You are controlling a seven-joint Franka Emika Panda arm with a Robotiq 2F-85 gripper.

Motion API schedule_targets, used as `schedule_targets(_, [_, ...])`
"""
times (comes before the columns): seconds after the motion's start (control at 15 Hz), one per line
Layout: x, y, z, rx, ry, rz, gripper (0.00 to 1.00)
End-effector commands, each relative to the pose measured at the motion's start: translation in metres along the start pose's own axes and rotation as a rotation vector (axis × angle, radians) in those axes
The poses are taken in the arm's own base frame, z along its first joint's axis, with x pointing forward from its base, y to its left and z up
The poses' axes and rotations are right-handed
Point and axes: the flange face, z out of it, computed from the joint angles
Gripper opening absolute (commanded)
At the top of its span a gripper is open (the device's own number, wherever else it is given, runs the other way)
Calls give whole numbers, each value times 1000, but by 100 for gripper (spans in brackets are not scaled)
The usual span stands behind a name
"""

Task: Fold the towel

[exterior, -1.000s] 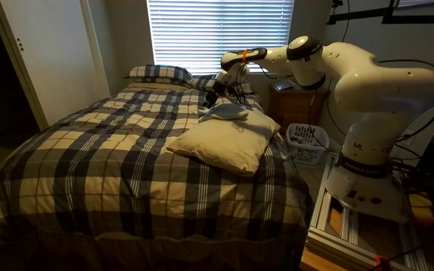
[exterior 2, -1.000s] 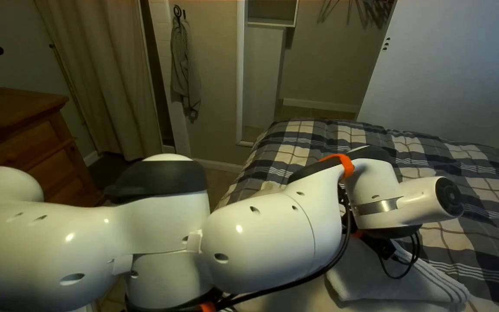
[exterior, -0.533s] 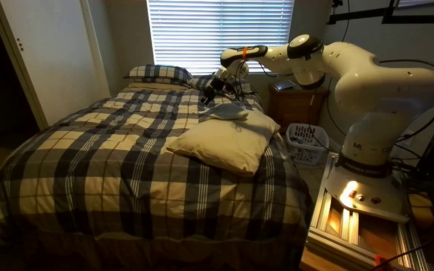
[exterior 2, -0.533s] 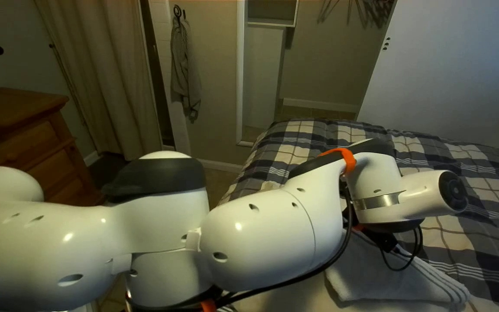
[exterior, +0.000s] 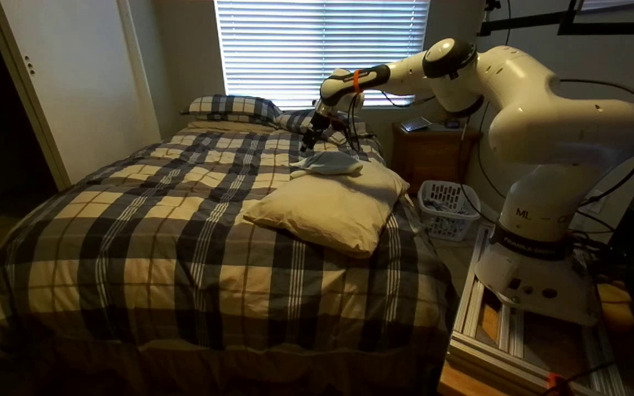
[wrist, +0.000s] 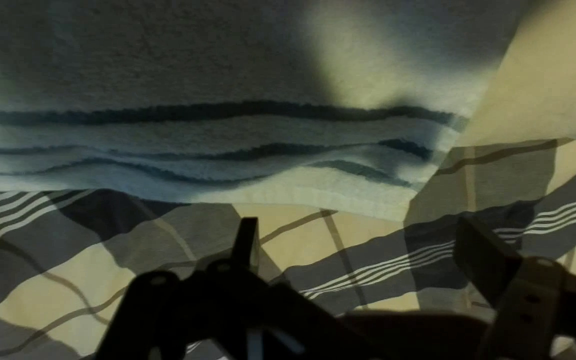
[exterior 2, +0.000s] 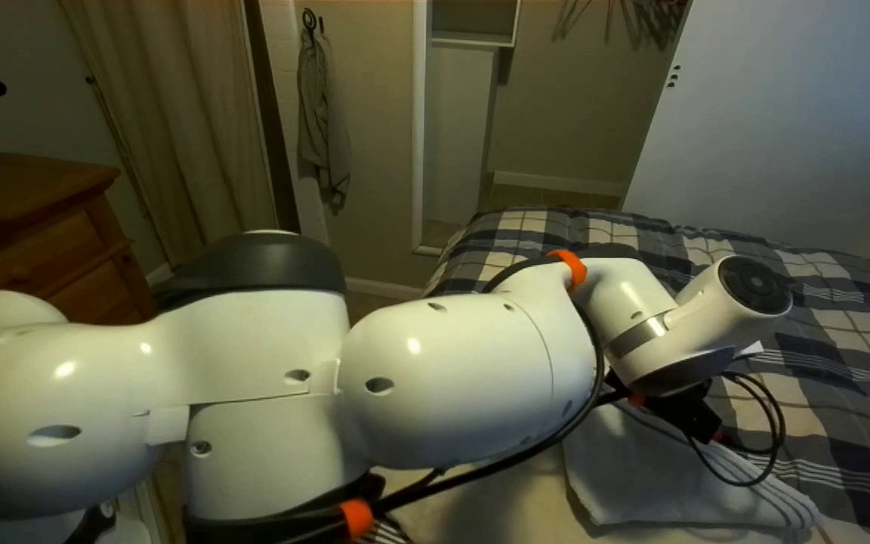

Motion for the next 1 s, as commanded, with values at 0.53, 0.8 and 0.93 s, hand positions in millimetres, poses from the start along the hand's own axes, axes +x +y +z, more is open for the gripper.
schedule_targets(0.53, [-42, -34, -103, -230, -3, 87, 100])
schedule_targets(0.8, [-52, -23, -160, -251, 64, 245, 100])
schedule_targets(0.93, [-56, -19, -183, -267, 84, 305, 100])
